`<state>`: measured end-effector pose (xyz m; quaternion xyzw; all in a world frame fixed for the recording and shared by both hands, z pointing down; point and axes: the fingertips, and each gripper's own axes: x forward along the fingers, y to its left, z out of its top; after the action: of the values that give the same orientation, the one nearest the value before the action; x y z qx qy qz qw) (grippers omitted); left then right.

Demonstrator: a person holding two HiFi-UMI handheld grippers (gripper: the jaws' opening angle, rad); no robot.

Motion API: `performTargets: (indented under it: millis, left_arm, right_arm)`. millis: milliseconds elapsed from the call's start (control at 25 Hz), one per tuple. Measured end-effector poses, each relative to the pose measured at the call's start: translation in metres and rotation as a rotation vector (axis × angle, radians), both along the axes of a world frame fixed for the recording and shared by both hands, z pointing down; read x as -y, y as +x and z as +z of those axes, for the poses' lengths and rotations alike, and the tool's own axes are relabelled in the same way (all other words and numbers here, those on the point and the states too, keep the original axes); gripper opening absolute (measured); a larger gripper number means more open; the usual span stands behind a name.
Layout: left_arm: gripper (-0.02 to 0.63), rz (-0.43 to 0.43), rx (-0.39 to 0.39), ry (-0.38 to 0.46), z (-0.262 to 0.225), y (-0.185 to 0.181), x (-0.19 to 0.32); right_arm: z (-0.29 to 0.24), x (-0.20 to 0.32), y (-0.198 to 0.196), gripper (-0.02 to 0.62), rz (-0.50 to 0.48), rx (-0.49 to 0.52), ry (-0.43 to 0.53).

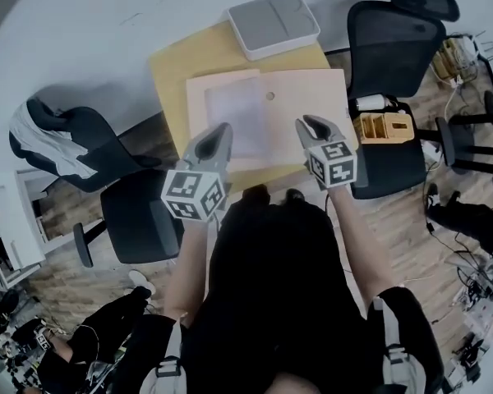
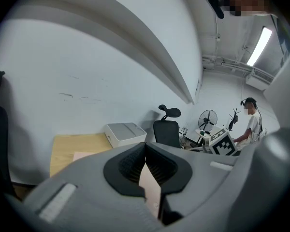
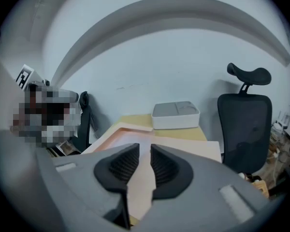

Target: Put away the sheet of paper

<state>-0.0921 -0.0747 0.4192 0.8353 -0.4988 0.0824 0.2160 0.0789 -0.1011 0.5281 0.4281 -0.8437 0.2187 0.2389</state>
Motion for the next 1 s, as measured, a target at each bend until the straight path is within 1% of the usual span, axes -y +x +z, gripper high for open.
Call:
performTargets:
  millis: [240, 560, 680, 800, 1000]
  left_arm:
    - [0.009, -0.02, 0.013, 0.018, -0.015, 0.042, -0.021]
    - [0.009, -0.059, 0.016, 0.022, -0.021, 0.085, -0.071]
    - [0.009, -0.078, 0.018, 0.032, -0.022, 0.098, -0.093]
    - [0.009, -0.102, 0.022, 0.038, -0.023, 0.108, -0.117]
    - [0.009, -0.151, 0.018, 0.03, -0.02, 0.11, -0.151]
  right_arm:
    - [-0.047, -0.019, 0.042, 0.068, -0.022, 0.044, 0.091]
    - [-0.103, -0.061, 0.073, 0.054, -0.074, 0.105, 0.215]
    - [-0.123, -0.08, 0.084, 0.031, -0.093, 0.132, 0.266]
    - [-0.138, -0.1, 0.096, 0.025, -0.11, 0.152, 0.31]
    - [-0.163, -0.125, 0.105, 0.009, -0.137, 0.175, 0.365]
